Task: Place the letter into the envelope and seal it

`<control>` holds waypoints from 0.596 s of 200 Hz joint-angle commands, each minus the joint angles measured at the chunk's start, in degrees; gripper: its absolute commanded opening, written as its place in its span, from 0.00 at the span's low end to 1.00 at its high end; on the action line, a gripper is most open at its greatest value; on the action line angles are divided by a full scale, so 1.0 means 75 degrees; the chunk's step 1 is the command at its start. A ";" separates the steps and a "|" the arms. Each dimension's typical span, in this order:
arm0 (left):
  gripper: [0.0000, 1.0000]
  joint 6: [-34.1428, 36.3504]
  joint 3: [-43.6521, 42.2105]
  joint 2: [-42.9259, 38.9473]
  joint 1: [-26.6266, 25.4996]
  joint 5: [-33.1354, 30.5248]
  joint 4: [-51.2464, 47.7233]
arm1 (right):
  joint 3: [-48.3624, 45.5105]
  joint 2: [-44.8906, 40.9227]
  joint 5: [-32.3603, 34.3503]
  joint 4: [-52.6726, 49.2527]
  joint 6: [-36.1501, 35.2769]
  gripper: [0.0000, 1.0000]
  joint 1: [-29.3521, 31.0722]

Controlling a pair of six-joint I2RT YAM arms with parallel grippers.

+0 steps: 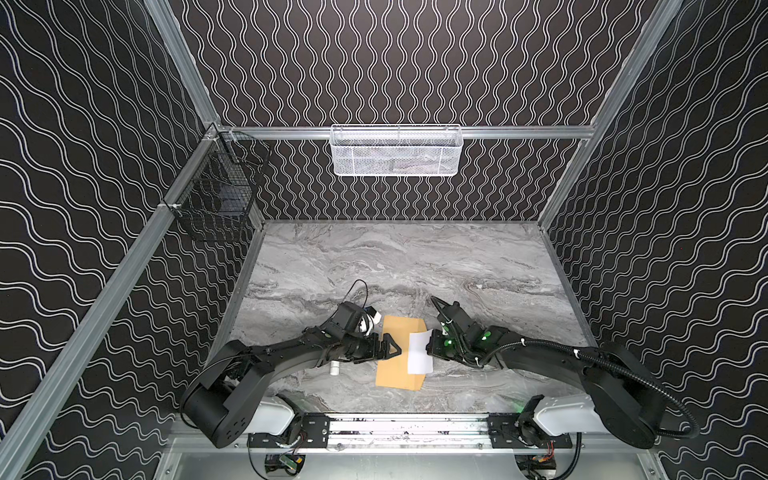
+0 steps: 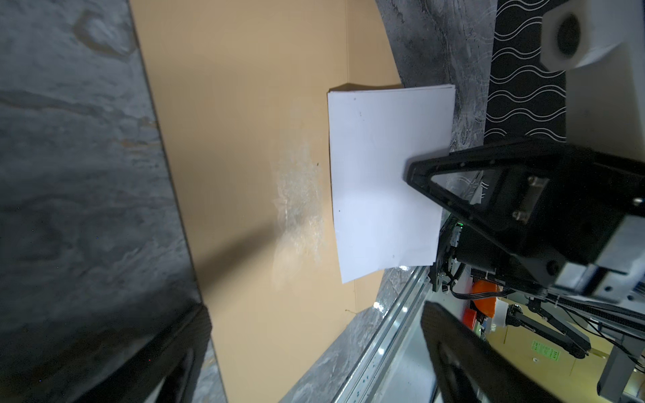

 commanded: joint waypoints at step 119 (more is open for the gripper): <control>0.99 -0.0295 -0.0442 -0.0320 -0.0270 -0.0115 -0.0063 | 0.0345 0.0657 0.0358 -0.0225 0.0413 0.00 0.0228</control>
